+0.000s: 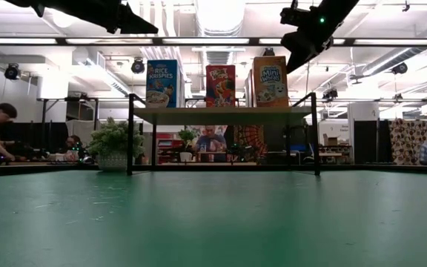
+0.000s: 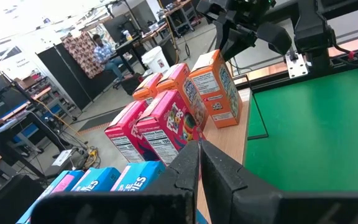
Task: Stack cereal on shelf
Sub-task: Put the orange cereal box on the shelf aligned with the other orange cereal boxes, then put the red cereal box on the shelf aligned with the other red cereal boxes
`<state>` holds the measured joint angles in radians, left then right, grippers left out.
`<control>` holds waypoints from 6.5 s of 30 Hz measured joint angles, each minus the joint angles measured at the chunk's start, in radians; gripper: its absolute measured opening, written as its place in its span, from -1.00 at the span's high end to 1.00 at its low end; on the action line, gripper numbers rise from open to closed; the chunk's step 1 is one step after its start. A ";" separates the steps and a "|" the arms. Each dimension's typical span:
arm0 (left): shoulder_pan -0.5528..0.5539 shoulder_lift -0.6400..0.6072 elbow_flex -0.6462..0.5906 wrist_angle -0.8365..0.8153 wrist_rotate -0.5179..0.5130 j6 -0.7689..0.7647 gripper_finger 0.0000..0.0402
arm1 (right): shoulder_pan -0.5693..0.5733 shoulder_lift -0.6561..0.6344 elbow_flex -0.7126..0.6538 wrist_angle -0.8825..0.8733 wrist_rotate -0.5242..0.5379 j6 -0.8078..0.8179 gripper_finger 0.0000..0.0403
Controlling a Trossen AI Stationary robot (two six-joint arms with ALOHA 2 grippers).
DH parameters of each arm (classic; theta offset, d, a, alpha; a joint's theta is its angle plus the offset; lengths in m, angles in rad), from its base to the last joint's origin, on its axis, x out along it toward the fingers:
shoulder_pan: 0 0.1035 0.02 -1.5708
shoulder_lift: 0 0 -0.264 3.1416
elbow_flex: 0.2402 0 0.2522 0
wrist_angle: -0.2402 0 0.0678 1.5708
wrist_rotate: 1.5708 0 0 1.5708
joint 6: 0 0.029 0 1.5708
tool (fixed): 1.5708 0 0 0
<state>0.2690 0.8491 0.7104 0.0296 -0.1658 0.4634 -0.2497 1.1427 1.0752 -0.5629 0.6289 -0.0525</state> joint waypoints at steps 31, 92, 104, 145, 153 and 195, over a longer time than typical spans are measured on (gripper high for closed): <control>0.000 0.000 0.000 0.000 0.000 0.000 1.00 | 0.000 0.000 0.000 0.020 -0.011 0.015 0.94; -0.451 0.511 0.858 -1.489 0.047 -1.684 0.98 | 0.208 -0.226 -0.354 0.778 -0.296 -0.586 0.94; -0.811 0.562 0.717 -1.471 0.142 -2.333 0.54 | 0.208 -0.232 -0.378 0.783 -0.297 -0.621 0.94; -1.153 0.663 0.535 -1.347 0.340 -2.892 -0.14 | 0.208 -0.236 -0.378 0.768 -0.298 -0.601 0.94; -1.153 0.669 0.569 -1.371 0.303 -2.908 -0.15 | 0.208 -0.236 -0.378 0.762 -0.298 -0.591 0.94; -1.173 0.669 0.491 -1.340 0.296 -2.892 -0.16 | 0.208 -0.236 -0.378 0.739 -0.297 -0.576 0.94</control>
<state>-0.9043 1.5185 1.2018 -1.3106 0.1307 -2.4290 -0.0418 0.9066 0.6971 0.1764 0.3317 -0.6285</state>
